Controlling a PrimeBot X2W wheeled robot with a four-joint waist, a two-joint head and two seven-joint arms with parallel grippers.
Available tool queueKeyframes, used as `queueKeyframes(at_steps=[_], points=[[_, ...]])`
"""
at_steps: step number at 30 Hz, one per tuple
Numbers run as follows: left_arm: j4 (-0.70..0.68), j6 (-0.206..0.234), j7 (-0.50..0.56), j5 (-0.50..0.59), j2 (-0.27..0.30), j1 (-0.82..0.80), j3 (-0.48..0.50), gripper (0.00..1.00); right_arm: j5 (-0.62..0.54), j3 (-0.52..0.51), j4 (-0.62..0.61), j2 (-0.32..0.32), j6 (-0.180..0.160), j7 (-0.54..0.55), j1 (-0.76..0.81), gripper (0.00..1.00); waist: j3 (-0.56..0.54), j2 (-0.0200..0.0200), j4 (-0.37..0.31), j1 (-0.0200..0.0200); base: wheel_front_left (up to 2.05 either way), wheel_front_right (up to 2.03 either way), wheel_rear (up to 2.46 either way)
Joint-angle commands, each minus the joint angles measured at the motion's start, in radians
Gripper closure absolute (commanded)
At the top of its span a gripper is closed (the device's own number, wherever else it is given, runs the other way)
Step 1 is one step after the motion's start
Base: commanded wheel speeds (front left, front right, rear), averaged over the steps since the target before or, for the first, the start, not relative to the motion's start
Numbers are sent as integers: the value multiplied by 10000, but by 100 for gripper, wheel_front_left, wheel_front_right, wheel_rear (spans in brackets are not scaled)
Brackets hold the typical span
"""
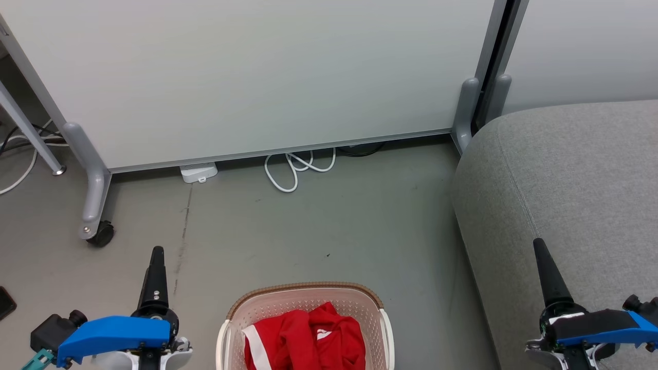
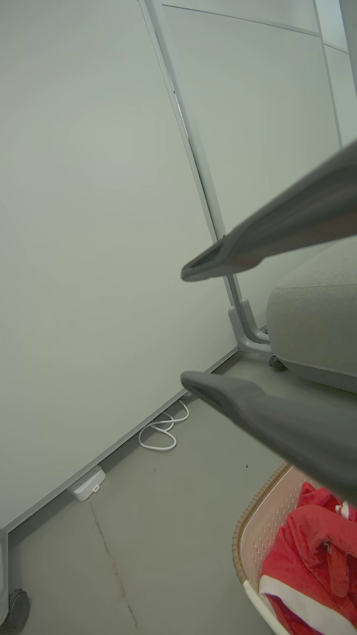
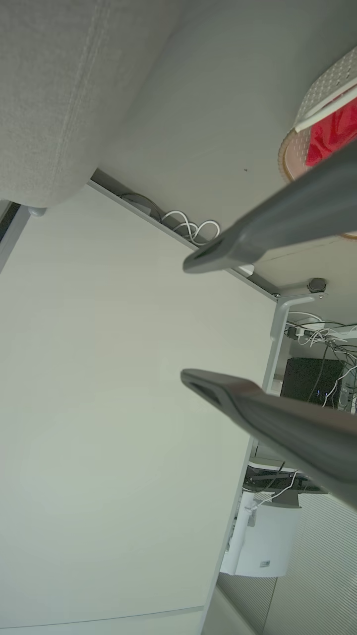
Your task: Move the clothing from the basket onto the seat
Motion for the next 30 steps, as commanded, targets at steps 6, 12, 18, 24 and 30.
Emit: queueKeyframes(at_steps=[6,12,18,24,30], points=[[-307,109,-330,1613,103,-168,-241,0,-1831,159,-318,-58,22,-322,-214,0,-2,-1,39,0,0,0,0],[-408,164,-557,2711,150,-126,-444,0,-3155,300,-350,-65,24,-551,-182,0,-16,-1,76,0,0,0,0],[-445,231,-772,3688,209,-60,-616,0,-4223,397,-363,-71,26,-762,-146,0,-44,-1,113,0,0,0,0],[-462,301,-971,4560,272,-5,-786,0,-5189,450,-392,-78,28,-963,-125,0,-45,-1,138,0,0,0,0],[-448,406,-1158,5419,349,10,-960,0,-6064,494,-415,-83,30,-1151,-120,0,-42,-1,166,0,0,0,0]])
